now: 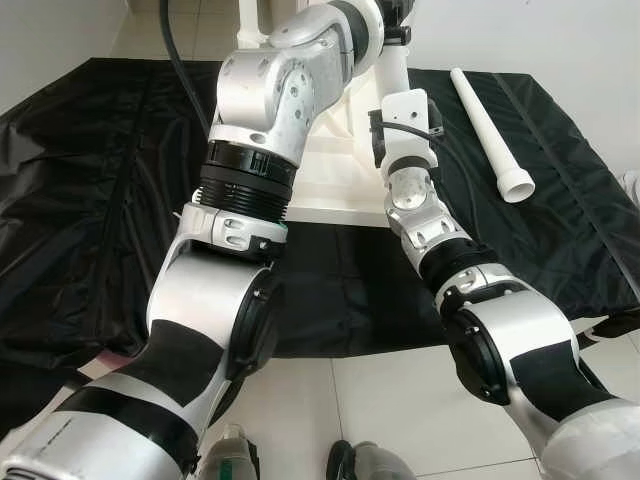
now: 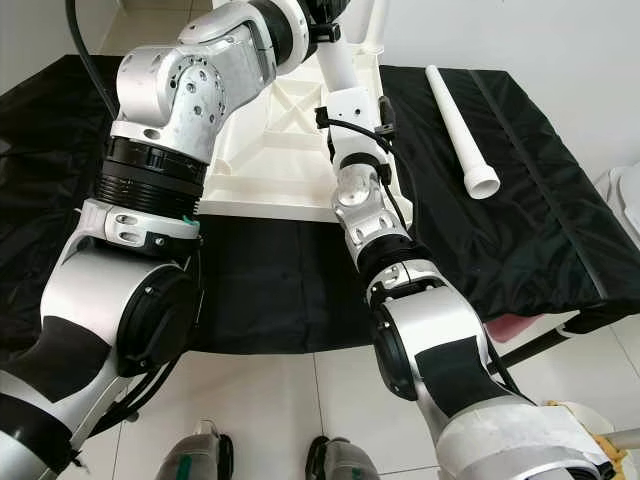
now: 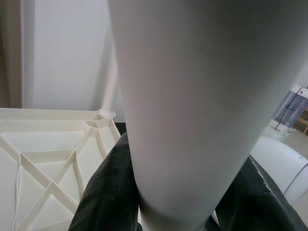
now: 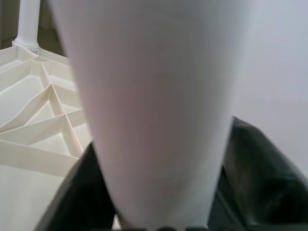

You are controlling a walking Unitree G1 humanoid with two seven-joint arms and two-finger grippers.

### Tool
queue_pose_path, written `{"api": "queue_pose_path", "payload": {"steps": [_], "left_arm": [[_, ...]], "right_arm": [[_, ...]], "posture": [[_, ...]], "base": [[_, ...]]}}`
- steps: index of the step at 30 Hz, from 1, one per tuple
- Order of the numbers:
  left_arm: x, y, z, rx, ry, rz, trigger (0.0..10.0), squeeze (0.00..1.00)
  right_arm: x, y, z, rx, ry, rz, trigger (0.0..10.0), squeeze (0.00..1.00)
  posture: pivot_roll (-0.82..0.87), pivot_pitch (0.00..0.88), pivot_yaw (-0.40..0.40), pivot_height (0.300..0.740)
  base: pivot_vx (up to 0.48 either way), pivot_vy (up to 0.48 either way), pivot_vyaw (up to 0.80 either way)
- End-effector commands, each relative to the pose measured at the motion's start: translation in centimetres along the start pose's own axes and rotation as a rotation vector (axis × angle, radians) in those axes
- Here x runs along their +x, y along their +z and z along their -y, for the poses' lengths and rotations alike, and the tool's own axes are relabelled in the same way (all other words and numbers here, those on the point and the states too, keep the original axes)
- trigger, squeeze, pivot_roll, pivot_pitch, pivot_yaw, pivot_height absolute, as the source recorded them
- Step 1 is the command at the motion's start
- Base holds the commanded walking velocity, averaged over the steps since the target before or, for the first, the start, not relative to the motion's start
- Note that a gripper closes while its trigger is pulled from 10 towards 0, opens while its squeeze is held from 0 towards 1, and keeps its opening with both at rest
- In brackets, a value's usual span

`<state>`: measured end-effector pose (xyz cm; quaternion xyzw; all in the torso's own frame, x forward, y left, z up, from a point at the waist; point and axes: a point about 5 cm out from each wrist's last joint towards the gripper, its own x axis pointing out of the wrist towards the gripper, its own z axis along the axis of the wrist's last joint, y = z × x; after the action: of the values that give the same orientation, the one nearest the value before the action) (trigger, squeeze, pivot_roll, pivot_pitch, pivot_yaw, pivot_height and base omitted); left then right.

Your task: Building children table

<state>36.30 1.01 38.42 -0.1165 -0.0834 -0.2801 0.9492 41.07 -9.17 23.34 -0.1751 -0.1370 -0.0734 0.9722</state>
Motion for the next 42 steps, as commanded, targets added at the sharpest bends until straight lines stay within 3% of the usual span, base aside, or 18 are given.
{"api": "queue_pose_path", "payload": {"steps": [1,14,15,16,17,32,35,38,40,41,42], "left_arm": [[-0.2,1.2,0.0,0.034,0.036,0.039,10.0,0.00],[-0.2,1.2,0.0,0.085,0.035,0.045,10.0,0.00],[-0.3,1.2,0.1,0.054,0.005,0.058,10.0,1.00],[-0.3,1.3,0.2,0.029,-0.017,0.068,10.0,1.00],[-0.4,1.3,0.3,0.017,-0.033,0.070,10.0,1.00],[-1.1,1.1,0.6,-0.011,-0.127,0.076,10.0,1.00],[-1.5,1.4,-0.1,-0.012,-0.116,0.097,10.0,1.00],[-1.8,1.6,-1.0,-0.072,-0.102,0.113,10.0,1.00],[-2.3,2.0,-1.9,-0.109,-0.090,0.136,10.0,0.94],[-2.7,2.1,-2.7,-0.111,-0.082,0.149,10.0,0.00],[-3.0,2.2,-3.3,-0.107,-0.074,0.154,10.0,0.00]], "right_arm": [[0.0,-1.0,0.6,-0.008,-0.023,-0.050,0.0,0.00],[-0.2,-1.1,0.2,-0.044,0.007,-0.031,0.0,0.00],[-0.2,-1.1,0.2,-0.033,0.010,-0.037,6.7,0.00],[-0.2,-1.2,0.2,-0.024,0.011,-0.041,6.7,0.00],[-0.2,-1.2,0.2,-0.010,0.011,-0.047,10.0,0.00],[0.3,-1.7,2.0,0.092,-0.053,-0.101,10.0,0.00],[0.6,-1.7,2.9,0.111,-0.076,-0.113,10.0,0.00],[0.8,-1.7,3.6,0.125,-0.081,-0.113,10.0,0.00],[1.0,-1.6,4.0,0.122,-0.070,-0.108,10.0,0.00],[1.2,-1.7,4.5,0.142,-0.069,-0.115,10.0,0.00],[1.3,-1.7,4.9,0.148,-0.069,-0.116,10.0,0.00]], "posture": [[0.11,0.044,-0.065,0.740],[0.11,0.047,-0.064,0.740],[0.11,0.050,-0.061,0.740],[0.11,0.050,-0.061,0.740],[0.11,0.052,-0.059,0.740],[0.11,0.056,-0.057,0.740],[0.11,0.056,-0.055,0.740],[0.11,0.056,-0.050,0.740],[0.11,0.056,-0.050,0.740],[0.10,0.056,-0.049,0.740],[0.10,0.056,-0.049,0.740]], "base": [[0.000,0.000,0.00],[0.000,0.000,0.00],[0.000,0.000,0.00],[0.000,0.000,0.00],[0.000,0.000,0.00],[0.000,0.000,0.00],[0.000,0.000,0.00],[0.000,0.000,0.00],[0.000,0.000,0.00],[0.000,0.000,0.00],[0.000,0.000,0.00]]}}
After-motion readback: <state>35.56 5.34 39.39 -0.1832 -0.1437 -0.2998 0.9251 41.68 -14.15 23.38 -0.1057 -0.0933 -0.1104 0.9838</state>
